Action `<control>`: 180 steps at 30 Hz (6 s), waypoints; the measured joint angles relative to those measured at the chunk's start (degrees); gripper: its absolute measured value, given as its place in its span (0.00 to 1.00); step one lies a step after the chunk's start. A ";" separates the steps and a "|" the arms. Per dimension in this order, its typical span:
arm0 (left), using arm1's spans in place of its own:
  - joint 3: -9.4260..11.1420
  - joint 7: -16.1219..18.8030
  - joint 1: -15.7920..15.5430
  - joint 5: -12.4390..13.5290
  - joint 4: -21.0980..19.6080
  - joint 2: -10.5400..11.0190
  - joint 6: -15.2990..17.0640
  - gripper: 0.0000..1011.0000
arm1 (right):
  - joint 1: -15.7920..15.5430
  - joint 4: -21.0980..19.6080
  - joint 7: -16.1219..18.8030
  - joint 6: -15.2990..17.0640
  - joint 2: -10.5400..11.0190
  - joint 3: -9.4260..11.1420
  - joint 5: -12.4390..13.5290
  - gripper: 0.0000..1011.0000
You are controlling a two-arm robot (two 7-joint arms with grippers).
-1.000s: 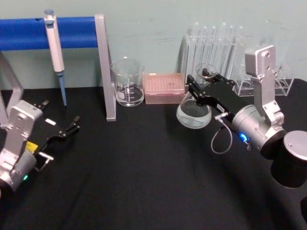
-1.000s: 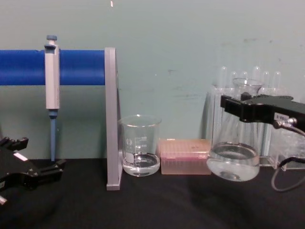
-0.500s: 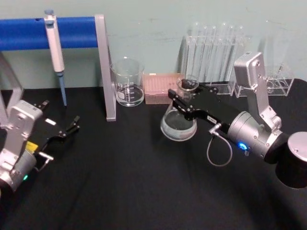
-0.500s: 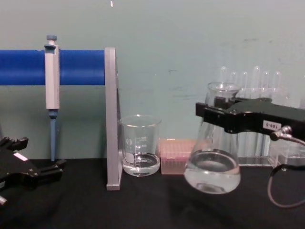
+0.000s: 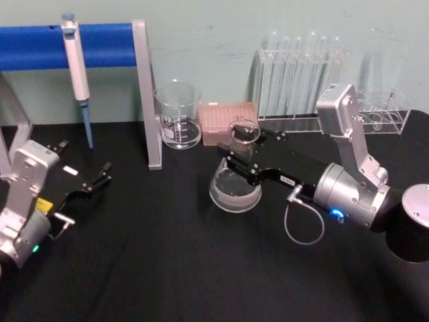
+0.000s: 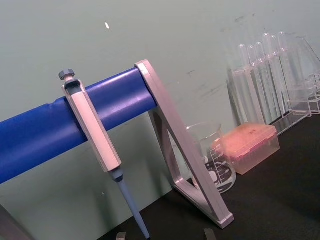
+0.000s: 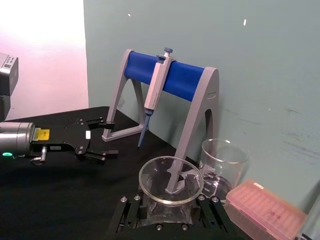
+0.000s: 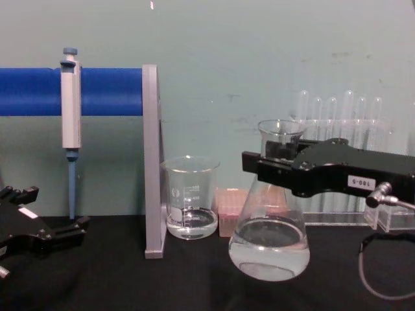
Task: Grasp the erlenmeyer flask with one hand, shake it three times, then place it back.
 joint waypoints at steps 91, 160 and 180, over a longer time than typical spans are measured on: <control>0.00 0.00 0.00 0.00 0.00 0.00 0.00 0.99 | 4.14 14.42 0.91 -4.86 -2.08 -6.38 0.36 0.44; 0.00 0.00 0.00 0.00 0.00 0.00 0.00 0.99 | -4.12 2.92 5.84 -6.93 10.30 -0.87 7.26 0.99; 0.00 0.00 0.00 0.00 0.00 0.00 0.00 0.99 | -4.67 3.28 -12.45 -6.59 0.38 5.45 6.00 0.99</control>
